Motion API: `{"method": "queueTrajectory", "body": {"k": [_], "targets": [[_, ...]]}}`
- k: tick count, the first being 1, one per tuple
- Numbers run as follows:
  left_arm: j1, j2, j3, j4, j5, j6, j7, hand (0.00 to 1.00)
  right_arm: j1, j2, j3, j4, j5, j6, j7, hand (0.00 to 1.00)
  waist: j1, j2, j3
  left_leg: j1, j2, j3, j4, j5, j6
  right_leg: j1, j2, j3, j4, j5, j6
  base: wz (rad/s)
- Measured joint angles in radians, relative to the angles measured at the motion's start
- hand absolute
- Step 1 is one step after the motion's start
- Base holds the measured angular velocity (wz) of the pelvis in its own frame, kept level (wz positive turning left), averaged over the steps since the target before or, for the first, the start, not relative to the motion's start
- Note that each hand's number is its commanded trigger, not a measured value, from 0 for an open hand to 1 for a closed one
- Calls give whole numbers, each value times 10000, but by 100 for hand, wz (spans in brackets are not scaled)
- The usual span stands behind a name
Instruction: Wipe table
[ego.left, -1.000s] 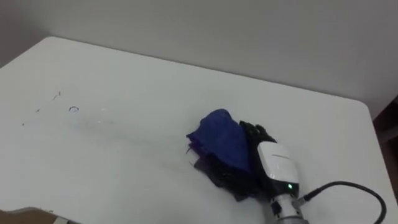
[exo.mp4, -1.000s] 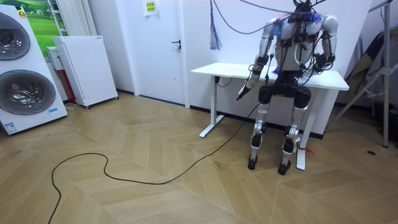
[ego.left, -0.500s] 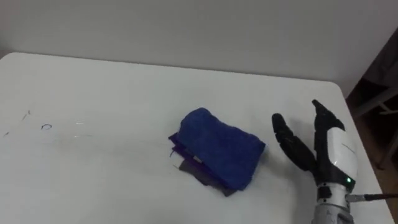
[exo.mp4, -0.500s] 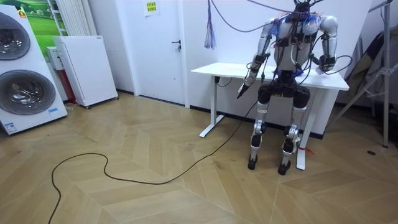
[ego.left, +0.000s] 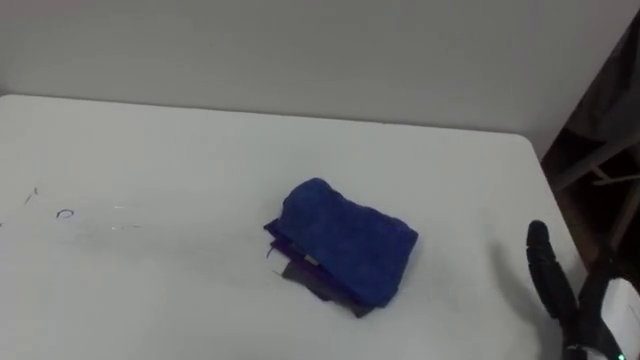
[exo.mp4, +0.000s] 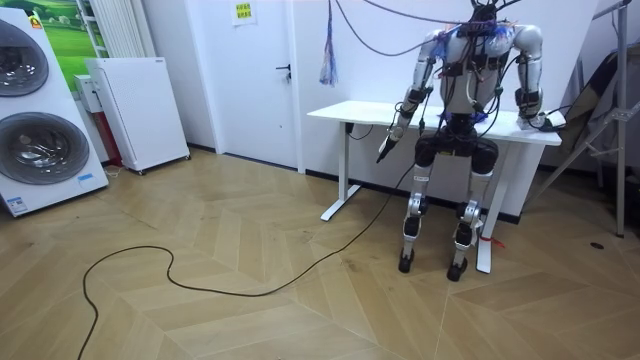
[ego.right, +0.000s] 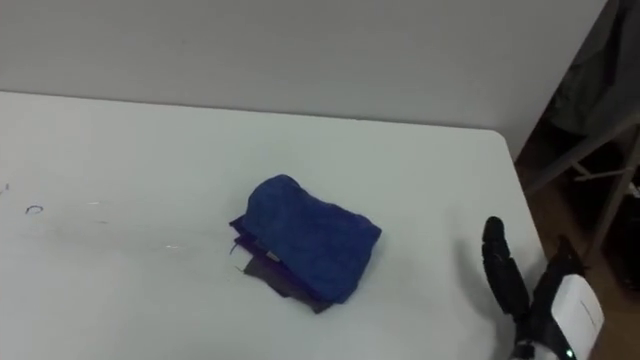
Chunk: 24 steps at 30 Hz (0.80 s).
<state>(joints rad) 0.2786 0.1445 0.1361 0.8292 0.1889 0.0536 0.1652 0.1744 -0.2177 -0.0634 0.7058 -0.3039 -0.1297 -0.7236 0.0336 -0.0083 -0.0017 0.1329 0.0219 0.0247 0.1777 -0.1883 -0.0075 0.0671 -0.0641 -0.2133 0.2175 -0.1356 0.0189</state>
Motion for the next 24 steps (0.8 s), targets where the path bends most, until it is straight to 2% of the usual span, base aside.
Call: {"method": "queueTrajectory", "body": {"k": [5, 8, 11, 14, 18, 20, 22, 24], "targets": [[50, 78, 77, -37, -13, 81, 44, 0, 0, -78, -212, 704, 688, -42, -550, 0, -5, -68, -43, 93, -23, -11, 78, -55, 69, 230, -30, -72, -142, 59, 46, 6], [69, 220, 203, -37, -1, 85, 232, 0, -73, -94, -595, 1010, 1282, -117, -741, 0, -36, -105, -44, 140, -61, -44, 81, -58, 90, 309, -47, -16, -150, 57, 61, 5], [76, 284, 473, -25, -5, 130, 224, 0, -224, -126, -1320, 1096, 2564, -136, -769, 0, -101, -143, -39, 168, -108, -78, 82, -69, 121, 299, -47, 92, -198, 62, 82, 5], [199, 326, 655, -55, -7, 150, 217, 0, -278, -216, -2179, 1388, 3831, -117, -837, 0, -328, -201, -58, 97, -153, -107, 94, -72, 153, 285, -41, 178, -313, 113, 138, 4], [350, 342, 1019, -63, -36, 248, 235, 0, -29, -244, -3401, 1885, 5211, 301, -1331, 0, -719, -286, -84, 33, -164, -37, 95, -88, 188, 195, -22, 317, -287, 135, 149, -9], [423, 340, 1028, -61, -121, 255, 235, 0, 203, -244, -3893, 1889, 5664, 357, -1775, 0, -906, -263, -86, 17, -161, 50, 88, -95, 199, 142, 7, 448, -275, 154, 142, -20], [400, 353, 1054, -61, -225, 243, 232, 0, 395, -249, -4373, 1882, 6145, 357, -2297, 0, -1122, -237, -101, 38, -131, 310, 30, -109, 213, -47, 50, 728, -141, 148, 139, -33], [330, 356, 1039, -60, -266, 232, 218, 0, 413, -254, -4479, 1868, 6608, 354, -2667, 0, -1143, -240, -87, 51, -106, 564, -11, -116, 216, -207, 97, 973, -30, 142, 131, -42]]}}
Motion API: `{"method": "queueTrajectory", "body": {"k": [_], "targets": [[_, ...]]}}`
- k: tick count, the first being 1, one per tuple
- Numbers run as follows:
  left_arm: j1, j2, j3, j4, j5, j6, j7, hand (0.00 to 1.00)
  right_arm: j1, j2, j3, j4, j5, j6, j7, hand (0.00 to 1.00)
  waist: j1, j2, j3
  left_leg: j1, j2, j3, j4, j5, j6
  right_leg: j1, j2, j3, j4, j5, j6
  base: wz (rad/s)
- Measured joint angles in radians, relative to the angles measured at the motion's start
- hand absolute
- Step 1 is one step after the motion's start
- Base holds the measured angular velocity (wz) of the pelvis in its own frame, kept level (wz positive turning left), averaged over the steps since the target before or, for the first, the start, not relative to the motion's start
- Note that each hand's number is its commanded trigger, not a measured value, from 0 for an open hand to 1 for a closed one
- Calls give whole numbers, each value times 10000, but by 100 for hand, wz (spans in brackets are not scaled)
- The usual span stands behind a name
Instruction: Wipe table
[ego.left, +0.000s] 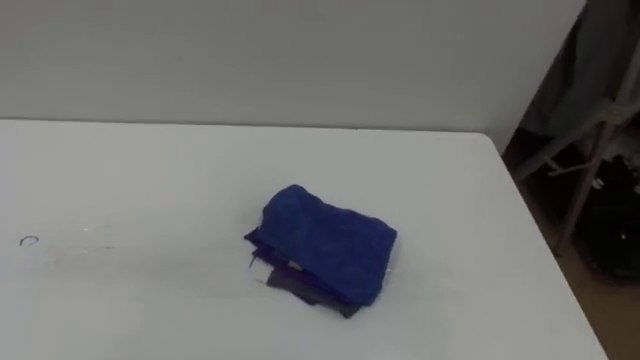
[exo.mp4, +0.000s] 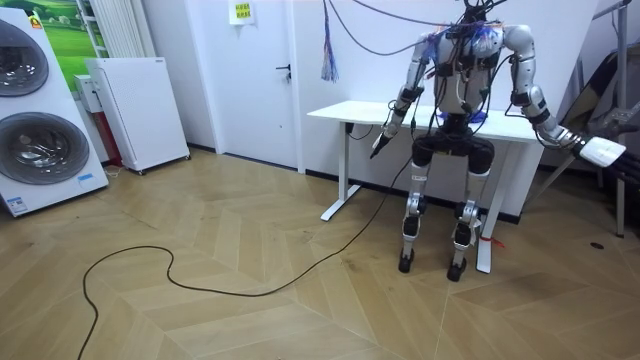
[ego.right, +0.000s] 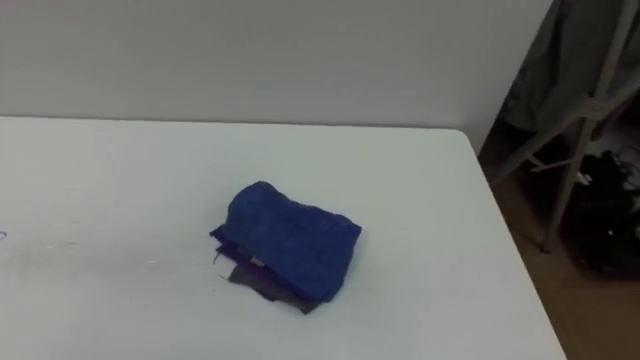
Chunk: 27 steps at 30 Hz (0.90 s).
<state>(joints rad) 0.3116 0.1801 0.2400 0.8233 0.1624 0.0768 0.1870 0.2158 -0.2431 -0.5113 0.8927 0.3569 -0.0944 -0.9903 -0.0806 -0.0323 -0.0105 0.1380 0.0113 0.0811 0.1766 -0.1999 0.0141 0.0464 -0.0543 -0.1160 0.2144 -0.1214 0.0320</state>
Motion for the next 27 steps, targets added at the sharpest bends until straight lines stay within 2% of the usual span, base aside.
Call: {"method": "queueTrajectory", "body": {"k": [3, 6, 10, 14, 16, 18, 20, 21, 24, 27], "targets": [[-95, -3, -46, 16, -184, -61, -47, 0, -40, -2, -40, -68, 841, -7, -437, 0, 13, -17, 31, 78, 1, 249, -43, -52, 26, -138, 32, 269, 141, -46, 16, -26], [-171, 7, -45, 98, -219, -62, -250, 0, -186, -55, -124, -66, 1607, -60, -477, 0, -1, -42, 56, 17, -24, 321, -42, -90, 61, -226, 18, 334, 130, -32, 37, -9], [-62, 36, -38, 173, -584, -39, -486, 0, -181, -122, -400, -10, 3305, -178, -460, 0, -76, -20, 83, -82, -34, 288, -11, -101, 76, -268, 11, 325, 79, -17, 55, 2], [-14, 30, -54, 168, -624, -15, -674, 0, -180, -133, -575, 576, 4902, -174, -128, 0, -103, 33, 74, -220, -28, 185, 156, -174, 81, -286, -7, 237, 84, -51, 45, 8], [-1, 28, -73, 176, -629, 86, -858, 0, -133, -85, -477, 1074, 6144, -113, 591, 0, -95, 53, 81, -259, -40, 141, 146, -172, 84, -314, -8, 249, 96, -47, 55, 4], [-12, 27, -70, 209, -535, 112, -934, 0, -72, 78, -328, 1488, 6547, 44, 1354, 0, -144, 22, 66, -303, -55, 74, 165, -169, 85, -310, -35, 164, 85, -52, 61, 12], [-136, -12, -81, 363, -489, 113, -1023, 0, 146, 320, 187, 1976, 6606, 199, 2315, 0, -166, 12, 55, -368, -75, -26, 223, -169, 84, -295, -78, 35, 75, -65, 67, 17], [-209, -76, -124, 550, -493, 115, -1066, 0, 178, 450, 726, 2365, 6622, 387, 3047, 0, -93, 38, 44, -371, -79, -29, 230, -174, 89, -293, -87, 29, 75, -64, 68, 3], [-374, -120, -127, 1117, -472, 219, -1126, 0, 254, 810, 1800, 3159, 5892, 1063, 4734, 0, 16, 63, 46, -378, -80, -43, 258, -185, 101, -270, -88, 24, 67, -54, 67, 0], [-343, -176, -125, 1233, -467, 346, -1124, 0, 133, 886, 2461, 3791, 4506, 1528, 6206, 0, 63, 136, 63, -392, -104, -88, 281, -199, 123, -257, -117, -9, 59, -43, 73, 2]]}}
